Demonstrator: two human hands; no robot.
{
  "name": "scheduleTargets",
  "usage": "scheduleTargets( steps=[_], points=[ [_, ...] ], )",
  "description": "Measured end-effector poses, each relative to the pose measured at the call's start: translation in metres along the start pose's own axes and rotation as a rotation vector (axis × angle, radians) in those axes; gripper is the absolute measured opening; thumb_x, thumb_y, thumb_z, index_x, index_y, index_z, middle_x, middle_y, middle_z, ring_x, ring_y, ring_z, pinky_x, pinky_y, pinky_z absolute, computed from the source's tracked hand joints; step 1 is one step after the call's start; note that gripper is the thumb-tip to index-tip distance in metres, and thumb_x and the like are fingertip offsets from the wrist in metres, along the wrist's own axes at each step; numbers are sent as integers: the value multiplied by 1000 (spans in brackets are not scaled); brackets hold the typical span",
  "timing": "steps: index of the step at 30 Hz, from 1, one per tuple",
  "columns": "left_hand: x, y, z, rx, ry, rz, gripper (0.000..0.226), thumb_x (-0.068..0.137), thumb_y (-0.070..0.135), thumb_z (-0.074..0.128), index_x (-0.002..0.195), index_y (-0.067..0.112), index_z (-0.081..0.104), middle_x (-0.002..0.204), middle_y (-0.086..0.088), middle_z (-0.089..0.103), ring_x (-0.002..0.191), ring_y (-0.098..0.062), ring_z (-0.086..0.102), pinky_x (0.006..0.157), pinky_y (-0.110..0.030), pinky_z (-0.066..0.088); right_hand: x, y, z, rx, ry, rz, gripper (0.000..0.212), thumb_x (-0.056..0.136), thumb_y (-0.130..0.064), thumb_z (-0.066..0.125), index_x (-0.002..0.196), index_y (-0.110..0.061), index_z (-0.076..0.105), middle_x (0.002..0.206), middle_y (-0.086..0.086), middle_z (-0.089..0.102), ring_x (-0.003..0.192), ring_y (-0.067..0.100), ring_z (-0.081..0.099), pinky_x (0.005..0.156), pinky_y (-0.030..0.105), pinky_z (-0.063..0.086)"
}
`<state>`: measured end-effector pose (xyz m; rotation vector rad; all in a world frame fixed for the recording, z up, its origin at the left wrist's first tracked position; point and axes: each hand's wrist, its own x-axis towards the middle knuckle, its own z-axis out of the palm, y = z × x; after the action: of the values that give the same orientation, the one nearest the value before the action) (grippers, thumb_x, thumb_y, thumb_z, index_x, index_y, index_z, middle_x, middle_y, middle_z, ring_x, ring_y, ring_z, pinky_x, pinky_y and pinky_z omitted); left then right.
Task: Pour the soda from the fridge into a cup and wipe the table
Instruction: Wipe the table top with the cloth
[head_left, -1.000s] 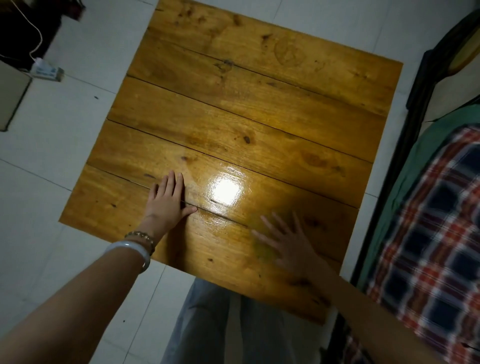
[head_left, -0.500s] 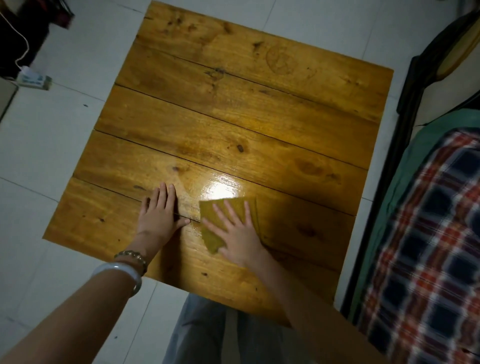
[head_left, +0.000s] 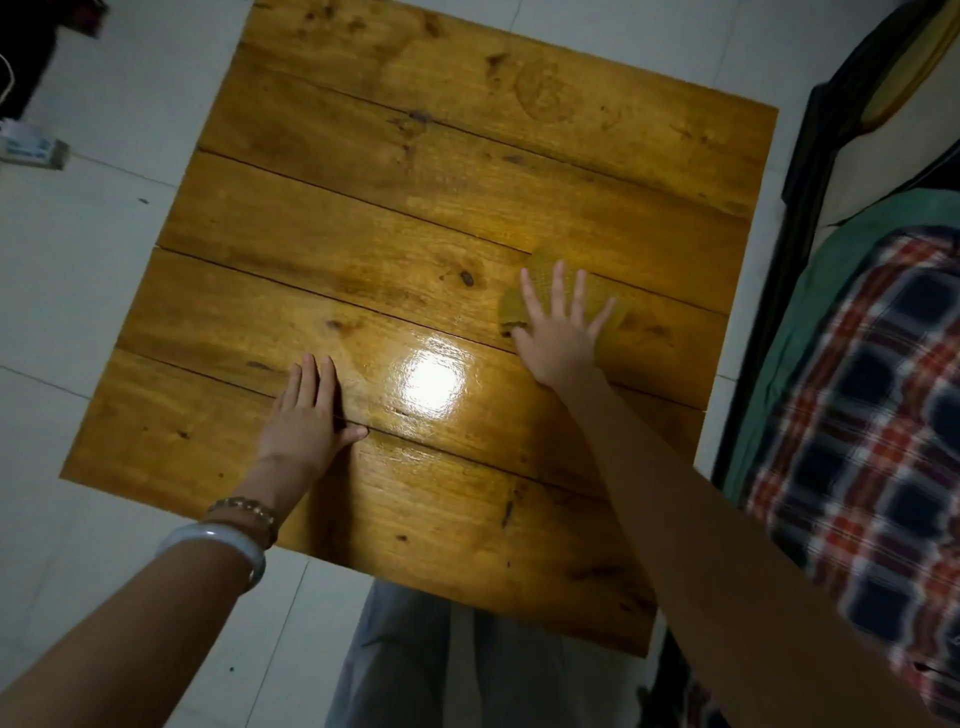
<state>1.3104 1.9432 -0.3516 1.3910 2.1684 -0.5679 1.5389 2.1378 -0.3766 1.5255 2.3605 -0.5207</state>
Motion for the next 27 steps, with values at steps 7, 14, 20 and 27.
scheduleTargets(
  steps=[7, 14, 20, 27],
  points=[
    [-4, -1, -10, -105, -15, 14, 99, 86, 56, 50, 149, 5, -6, 157, -17, -7, 145, -30, -2, 117, -40, 10, -73, -10, 38, -65, 14, -290, 80, 86, -51, 49, 146, -38, -1, 157, 8, -9, 142, 35, -11, 100, 66, -16],
    [-18, 39, -48, -180, 195, 216, 67, 91, 41, 54, 140, -1, 36, 147, -22, 35, 132, -37, 37, 106, -46, 31, -116, -19, 45, 66, -133, -257, 89, 78, -57, 58, 147, -37, 6, 156, 6, -13, 142, 31, -17, 104, 64, -15],
    [-5, 102, -54, -294, 217, 515, 51, 94, 33, 52, 136, 5, 45, 139, -12, 45, 127, -30, 42, 104, -37, 34, -111, 21, -4, 703, 69, 45, 44, 83, -9, 64, 126, -6, 55, 136, 16, 46, 130, 29, 37, 111, 32, 22],
    [39, 133, -63, -252, 185, 621, 38, 95, 29, 50, 127, 9, 55, 123, -12, 57, 115, -31, 48, 98, -39, 40, -98, 49, 8, 578, 102, 321, 28, 86, -19, 63, 113, -10, 60, 118, 12, 53, 113, 26, 47, 96, 30, 35]
  ],
)
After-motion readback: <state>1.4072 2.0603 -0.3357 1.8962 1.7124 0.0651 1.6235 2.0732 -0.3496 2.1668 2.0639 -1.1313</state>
